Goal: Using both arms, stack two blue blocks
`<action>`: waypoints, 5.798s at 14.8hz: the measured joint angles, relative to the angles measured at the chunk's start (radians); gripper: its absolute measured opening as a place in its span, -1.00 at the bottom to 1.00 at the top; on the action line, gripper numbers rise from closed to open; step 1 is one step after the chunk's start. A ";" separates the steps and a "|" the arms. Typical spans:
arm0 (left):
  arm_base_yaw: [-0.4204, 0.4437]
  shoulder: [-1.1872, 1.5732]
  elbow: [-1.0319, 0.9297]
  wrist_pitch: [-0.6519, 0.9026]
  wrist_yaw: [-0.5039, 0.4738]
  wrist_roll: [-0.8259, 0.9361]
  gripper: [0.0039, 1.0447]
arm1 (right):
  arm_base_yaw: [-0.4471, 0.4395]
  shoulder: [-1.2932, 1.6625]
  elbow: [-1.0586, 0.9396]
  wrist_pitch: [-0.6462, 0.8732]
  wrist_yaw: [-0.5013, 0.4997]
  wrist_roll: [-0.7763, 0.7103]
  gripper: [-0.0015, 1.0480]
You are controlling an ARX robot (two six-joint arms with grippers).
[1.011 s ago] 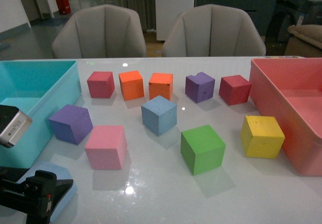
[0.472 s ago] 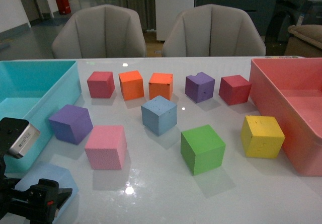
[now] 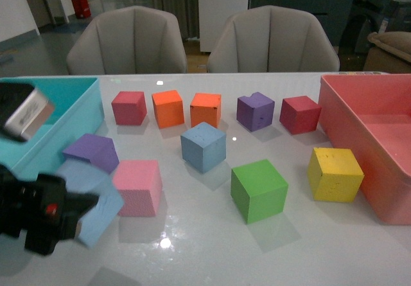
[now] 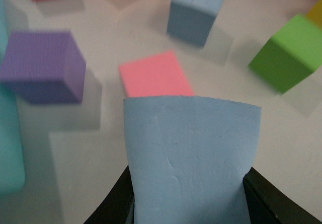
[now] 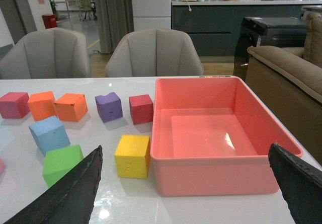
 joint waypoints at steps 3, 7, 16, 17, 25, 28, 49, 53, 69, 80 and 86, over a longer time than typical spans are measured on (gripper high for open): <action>-0.166 0.069 0.229 -0.075 -0.082 -0.070 -0.23 | 0.000 0.000 0.000 0.000 0.000 0.000 0.88; -0.320 0.318 0.545 -0.193 -0.180 -0.106 -0.24 | 0.000 0.000 0.000 0.000 0.000 0.000 0.88; -0.295 0.661 0.992 -0.388 -0.229 -0.149 -0.24 | 0.000 0.000 0.000 0.000 0.000 0.000 0.88; -0.286 0.679 1.013 -0.396 -0.229 -0.152 -0.24 | 0.000 0.000 0.000 0.000 0.000 0.000 0.88; -0.251 0.744 1.067 -0.429 -0.231 -0.159 -0.24 | 0.000 0.000 0.000 0.000 0.000 0.000 0.88; -0.236 0.764 1.078 -0.432 -0.233 -0.161 -0.25 | 0.000 0.000 0.000 0.000 0.000 0.000 0.88; -0.311 0.147 0.635 -0.043 -0.154 -0.169 0.88 | 0.000 0.000 0.000 0.000 0.000 0.000 0.88; -0.350 -0.204 0.346 0.072 -0.344 -0.154 0.70 | 0.000 0.000 0.000 0.000 0.000 0.000 0.88; 0.179 -0.978 -0.430 0.090 -0.198 -0.064 -0.97 | 0.000 0.000 0.000 0.000 0.000 0.000 0.88; 0.171 -1.271 -0.483 -0.132 -0.185 -0.064 -0.97 | 0.000 0.000 0.000 0.000 0.000 0.000 0.88; 0.172 -1.459 -0.482 -0.341 -0.185 -0.064 -0.97 | 0.000 0.000 0.000 0.000 0.000 0.000 0.88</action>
